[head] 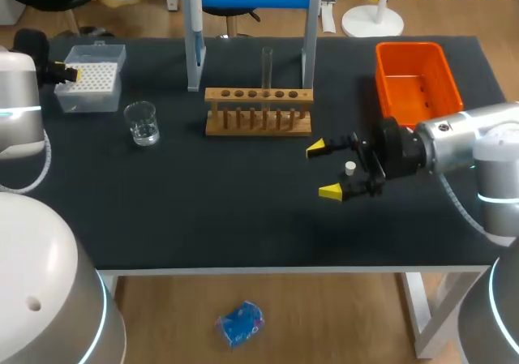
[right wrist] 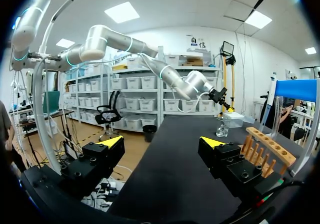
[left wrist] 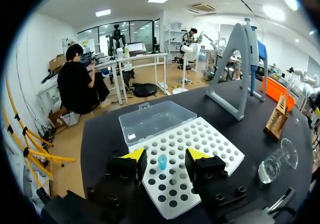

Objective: Invert the test tube, pick up the pipette, mount the tip to pipette, aspirate from beaker and dispense into the tube, eject the tip, return the pipette, and cap with the stopper.

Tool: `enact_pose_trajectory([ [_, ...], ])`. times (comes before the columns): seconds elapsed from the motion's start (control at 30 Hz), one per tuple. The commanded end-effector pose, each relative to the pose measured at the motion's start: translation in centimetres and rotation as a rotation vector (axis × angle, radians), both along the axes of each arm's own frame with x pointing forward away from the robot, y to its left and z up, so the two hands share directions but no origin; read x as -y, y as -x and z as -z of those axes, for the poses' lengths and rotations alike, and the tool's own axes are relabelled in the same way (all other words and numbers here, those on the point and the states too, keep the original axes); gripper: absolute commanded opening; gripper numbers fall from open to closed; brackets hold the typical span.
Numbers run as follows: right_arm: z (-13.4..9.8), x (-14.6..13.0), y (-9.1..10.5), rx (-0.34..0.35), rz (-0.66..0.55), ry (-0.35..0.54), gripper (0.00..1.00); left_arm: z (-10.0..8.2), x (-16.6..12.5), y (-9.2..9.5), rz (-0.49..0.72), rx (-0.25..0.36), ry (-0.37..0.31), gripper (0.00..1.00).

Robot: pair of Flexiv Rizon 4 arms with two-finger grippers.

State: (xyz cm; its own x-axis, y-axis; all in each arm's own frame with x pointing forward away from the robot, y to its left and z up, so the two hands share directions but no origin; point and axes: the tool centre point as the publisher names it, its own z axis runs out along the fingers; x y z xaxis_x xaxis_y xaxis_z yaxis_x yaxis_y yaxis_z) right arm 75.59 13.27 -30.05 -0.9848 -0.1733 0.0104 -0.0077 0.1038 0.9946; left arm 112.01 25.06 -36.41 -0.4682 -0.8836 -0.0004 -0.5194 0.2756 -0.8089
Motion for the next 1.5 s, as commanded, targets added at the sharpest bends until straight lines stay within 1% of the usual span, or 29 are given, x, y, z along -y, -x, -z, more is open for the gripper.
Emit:
enact_pose_trajectory([
  [0.03,0.0,0.0,0.1,0.001,0.002,0.000,1.00,0.3,-0.1,-0.4,0.003,0.000,0.001,0.45],
  [0.23,0.0,0.0,0.1,0.001,0.002,0.000,1.00,0.3,-0.1,-0.6,0.000,0.004,0.002,0.42],
  [0.37,0.0,0.0,0.1,0.001,0.002,0.000,1.00,0.4,-0.2,-0.6,-0.001,0.004,0.003,0.36],
  [0.4,0.0,0.0,0.1,0.001,0.002,0.000,1.00,0.4,-0.2,-0.7,-0.001,0.004,0.003,0.29],
  [0.47,0.0,0.0,0.1,0.001,0.002,0.000,1.00,0.5,-0.2,-0.7,-0.002,0.004,0.002,0.11],
  [0.53,0.0,0.0,0.1,0.001,0.002,0.000,1.00,0.5,-0.2,-0.7,-0.003,0.004,0.001,0.00],
  [0.93,0.0,0.0,0.1,0.001,0.002,0.000,1.00,0.4,-0.5,-0.6,-0.010,0.009,-0.014,0.00],
  [1.5,0.0,0.0,0.1,0.001,0.002,0.000,1.00,-1.2,-0.5,-0.4,-0.004,0.032,-0.026,0.00],
])
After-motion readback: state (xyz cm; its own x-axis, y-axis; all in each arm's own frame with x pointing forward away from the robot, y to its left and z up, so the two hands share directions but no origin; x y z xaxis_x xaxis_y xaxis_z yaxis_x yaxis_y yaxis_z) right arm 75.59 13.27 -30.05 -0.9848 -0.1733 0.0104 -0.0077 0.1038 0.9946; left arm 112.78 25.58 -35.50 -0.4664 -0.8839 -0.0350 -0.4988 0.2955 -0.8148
